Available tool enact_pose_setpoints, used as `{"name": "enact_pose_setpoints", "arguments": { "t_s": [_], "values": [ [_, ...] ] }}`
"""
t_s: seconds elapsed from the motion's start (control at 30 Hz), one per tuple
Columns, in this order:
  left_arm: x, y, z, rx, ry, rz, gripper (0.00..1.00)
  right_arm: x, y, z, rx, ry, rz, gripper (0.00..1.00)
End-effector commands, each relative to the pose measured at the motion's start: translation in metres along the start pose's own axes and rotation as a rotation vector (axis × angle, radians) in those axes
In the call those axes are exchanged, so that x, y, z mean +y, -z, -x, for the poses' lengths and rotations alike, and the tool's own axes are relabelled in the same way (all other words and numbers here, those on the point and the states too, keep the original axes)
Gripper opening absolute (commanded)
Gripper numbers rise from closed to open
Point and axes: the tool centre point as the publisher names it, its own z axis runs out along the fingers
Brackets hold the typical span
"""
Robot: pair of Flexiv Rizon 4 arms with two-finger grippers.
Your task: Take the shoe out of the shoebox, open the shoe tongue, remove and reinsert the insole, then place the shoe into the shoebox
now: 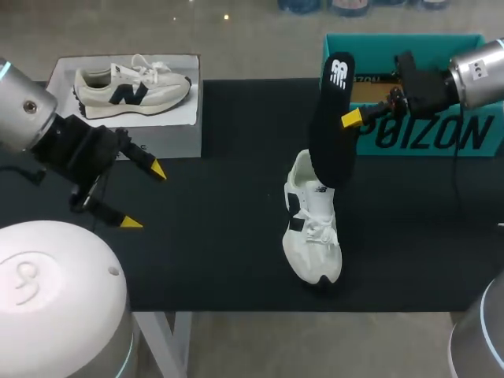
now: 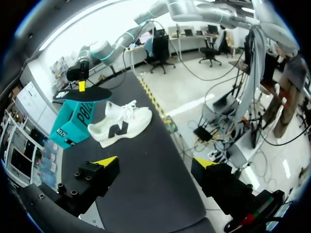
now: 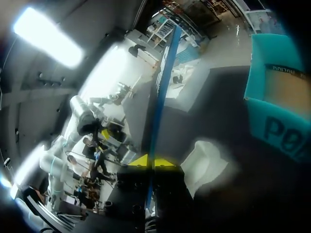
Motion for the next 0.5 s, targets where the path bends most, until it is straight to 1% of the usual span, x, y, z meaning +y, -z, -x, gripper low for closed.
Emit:
{"name": "enact_pose_setpoints", "arguments": {
  "t_s": [0.03,0.17,0.23,0.5],
  "values": [
    [0.000,0.001,-0.001,0.000,-0.001,0.002,1.00,0.023,-0.010,0.026,0.016,0.019,-0.046,0.00],
    [0.000,0.001,-0.001,0.000,-0.001,0.002,1.00,0.031,-0.016,0.038,0.010,0.057,-0.039,0.00],
    [0.000,0.001,-0.001,0.000,-0.001,0.002,1.00,0.034,-0.018,0.046,0.011,0.053,-0.038,0.00],
    [0.000,0.001,-0.001,0.000,-0.001,0.002,1.00,0.038,-0.021,0.060,-0.019,0.098,-0.014,0.00]
  ]
}}
